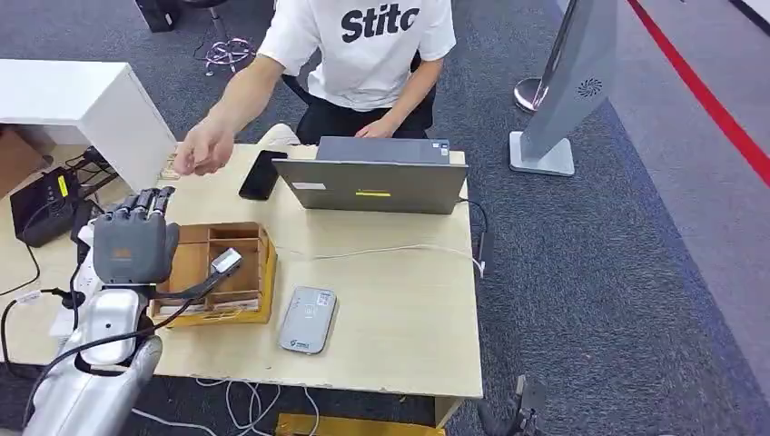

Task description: Pass the card to the sensor for recognition and then transmit it.

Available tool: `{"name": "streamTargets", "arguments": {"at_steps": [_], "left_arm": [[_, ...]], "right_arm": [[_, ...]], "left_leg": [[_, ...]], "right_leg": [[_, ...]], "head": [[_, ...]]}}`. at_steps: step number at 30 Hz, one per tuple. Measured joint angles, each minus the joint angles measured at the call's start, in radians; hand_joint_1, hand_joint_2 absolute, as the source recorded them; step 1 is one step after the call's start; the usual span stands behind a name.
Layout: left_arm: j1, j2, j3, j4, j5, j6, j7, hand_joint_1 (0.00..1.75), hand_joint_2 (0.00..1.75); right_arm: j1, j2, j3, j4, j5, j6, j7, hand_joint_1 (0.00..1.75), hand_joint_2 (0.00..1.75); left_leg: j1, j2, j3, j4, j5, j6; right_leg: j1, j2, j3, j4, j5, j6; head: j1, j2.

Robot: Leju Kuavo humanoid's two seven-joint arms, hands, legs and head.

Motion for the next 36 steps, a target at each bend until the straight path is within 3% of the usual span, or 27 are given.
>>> {"name": "streamTargets", "arguments": {"at_steps": [9,14,17,21,24,36], "left_arm": [[0.123,-0.030,0.000,-0.160,0.000,0.039,-0.142,0.00,1.75],[0.195,-0.068,-0.015,-0.199,0.000,-0.015,-0.245,0.00,1.75],[0.239,-0.085,-0.032,-0.196,0.015,-0.118,-0.310,0.00,1.75],[0.279,-0.098,-0.040,-0.178,0.053,-0.207,-0.311,0.00,1.75],[0.302,-0.103,-0.040,-0.170,0.088,-0.232,-0.300,0.00,1.75],[0.335,-0.147,0.046,-0.217,0.090,-0.171,-0.285,0.00,1.75]], "right_arm": [[0.003,0.000,0.000,0.000,-0.020,0.000,-0.009,0.00,1.75],[0.007,-0.001,0.000,-0.001,-0.029,0.000,-0.017,0.00,1.75],[0.010,-0.003,-0.001,-0.005,-0.035,0.000,-0.021,0.00,1.75],[0.016,-0.007,-0.004,-0.012,-0.034,0.000,-0.020,0.00,1.75],[0.021,-0.008,-0.008,-0.018,-0.033,0.000,-0.018,0.00,1.75],[0.031,-0.010,-0.024,-0.031,-0.014,0.000,-0.018,0.00,1.75]], "left_leg": [[0.000,0.000,0.000,0.000,0.000,0.000],[0.000,0.000,0.000,0.000,0.000,0.000],[0.000,0.000,0.000,0.000,-0.001,0.000],[0.000,0.000,0.000,0.000,-0.001,0.000],[0.000,0.000,-0.001,0.000,-0.001,0.000],[0.000,0.000,-0.001,0.000,-0.001,0.000]], "right_leg": [[0.000,0.000,0.000,0.000,0.000,0.000],[0.000,0.000,0.000,0.000,0.000,0.000],[0.000,0.000,-0.001,0.000,0.000,0.000],[0.000,0.000,-0.001,0.000,0.000,0.000],[0.000,0.000,-0.001,0.000,0.000,0.000],[0.000,0.000,-0.001,0.000,0.000,0.000]], "head": [[0.000,0.000],[0.000,0.000],[0.000,0.000],[0.000,0.000],[0.000,0.000],[0.000,0.000]]}}
